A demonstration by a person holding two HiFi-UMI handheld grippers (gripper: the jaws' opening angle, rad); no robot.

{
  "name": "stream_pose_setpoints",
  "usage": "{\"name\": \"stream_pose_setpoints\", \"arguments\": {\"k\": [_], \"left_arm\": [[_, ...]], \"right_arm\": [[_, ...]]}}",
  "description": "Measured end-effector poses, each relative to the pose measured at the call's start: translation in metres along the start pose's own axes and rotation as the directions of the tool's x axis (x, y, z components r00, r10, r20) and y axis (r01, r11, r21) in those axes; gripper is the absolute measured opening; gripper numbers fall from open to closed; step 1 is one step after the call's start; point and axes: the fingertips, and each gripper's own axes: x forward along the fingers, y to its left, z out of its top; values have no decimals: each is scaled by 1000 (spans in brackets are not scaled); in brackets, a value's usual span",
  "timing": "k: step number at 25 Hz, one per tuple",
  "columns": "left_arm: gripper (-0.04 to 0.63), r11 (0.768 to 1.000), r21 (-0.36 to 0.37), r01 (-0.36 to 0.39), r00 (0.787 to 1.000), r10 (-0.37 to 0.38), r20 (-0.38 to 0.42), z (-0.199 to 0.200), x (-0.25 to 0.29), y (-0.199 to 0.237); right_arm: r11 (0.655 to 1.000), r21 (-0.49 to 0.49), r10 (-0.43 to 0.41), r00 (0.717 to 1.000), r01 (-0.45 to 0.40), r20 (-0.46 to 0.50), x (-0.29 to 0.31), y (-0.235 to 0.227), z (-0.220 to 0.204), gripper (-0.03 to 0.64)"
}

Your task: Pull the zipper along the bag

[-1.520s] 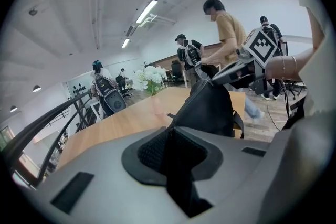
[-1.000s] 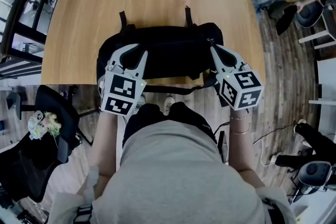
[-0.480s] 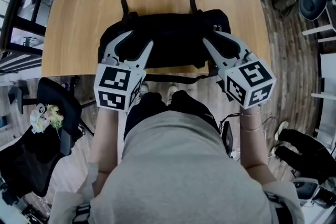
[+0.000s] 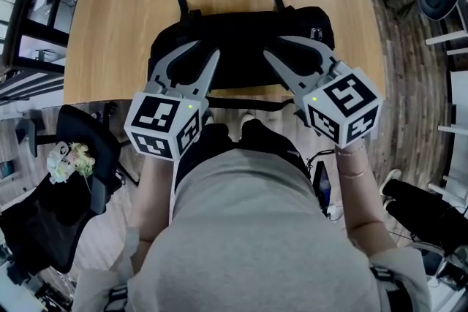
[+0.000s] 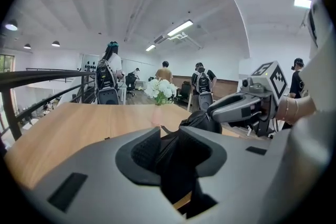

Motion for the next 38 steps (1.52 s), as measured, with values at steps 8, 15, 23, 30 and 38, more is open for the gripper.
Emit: {"name": "stream_pose_setpoints", "arguments": {"k": [8,15,23,30,38], "left_arm": [[37,997,-10,81,996,-81,-47,-9,-8,-3],[29,998,4,68,986,-66,-153,-28,-7,3],[29,995,-4,99,985,-99,-140,-24,-5,4],[29,994,-12,107,985,-108,-134,-26,-6,1],[28,995,-18,101,985,-102,-140,-27,-8,4]], "right_arm": [[999,-46,13,1000,-14,-16,22,26,8,6],[999,-53,4,999,-7,-49,32,34,-3,6],[998,-57,-23,997,19,-71,35,35,-5,5],[998,-48,-31,997,28,-77,32,36,-8,5],[997,-72,-8,995,1,-98,36,40,-9,5]]}}
